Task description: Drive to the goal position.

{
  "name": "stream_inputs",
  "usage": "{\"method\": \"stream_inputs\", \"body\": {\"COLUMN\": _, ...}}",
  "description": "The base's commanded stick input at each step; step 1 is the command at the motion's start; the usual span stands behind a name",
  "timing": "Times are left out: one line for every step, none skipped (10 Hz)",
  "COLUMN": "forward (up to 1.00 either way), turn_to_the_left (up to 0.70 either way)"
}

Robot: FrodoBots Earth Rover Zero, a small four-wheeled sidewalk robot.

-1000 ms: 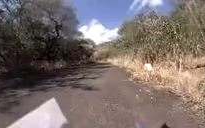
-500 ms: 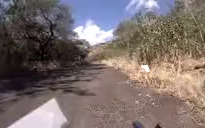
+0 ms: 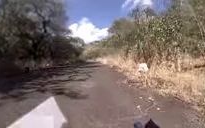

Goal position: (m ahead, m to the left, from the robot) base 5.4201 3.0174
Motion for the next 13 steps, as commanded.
{"method": "stream_inputs", "body": {"forward": 0.5, "turn_to_the_left": 0.0}}
{"method": "stream_inputs", "body": {"forward": 0.5, "turn_to_the_left": 0.0}}
{"method": "stream_inputs", "body": {"forward": 0.5, "turn_to_the_left": 0.0}}
{"method": "stream_inputs", "body": {"forward": 0.5, "turn_to_the_left": 0.0}}
{"method": "stream_inputs", "body": {"forward": 0.5, "turn_to_the_left": 0.0}}
{"method": "stream_inputs", "body": {"forward": 0.5, "turn_to_the_left": 0.0}}
{"method": "stream_inputs", "body": {"forward": 0.5, "turn_to_the_left": 0.0}}
{"method": "stream_inputs", "body": {"forward": 0.5, "turn_to_the_left": 0.0}}
{"method": "stream_inputs", "body": {"forward": 0.5, "turn_to_the_left": 0.0}}
{"method": "stream_inputs", "body": {"forward": 0.5, "turn_to_the_left": 0.0}}
{"method": "stream_inputs", "body": {"forward": 0.5, "turn_to_the_left": 0.0}}
{"method": "stream_inputs", "body": {"forward": 0.5, "turn_to_the_left": 0.0}}
{"method": "stream_inputs", "body": {"forward": 0.5, "turn_to_the_left": -0.1}}
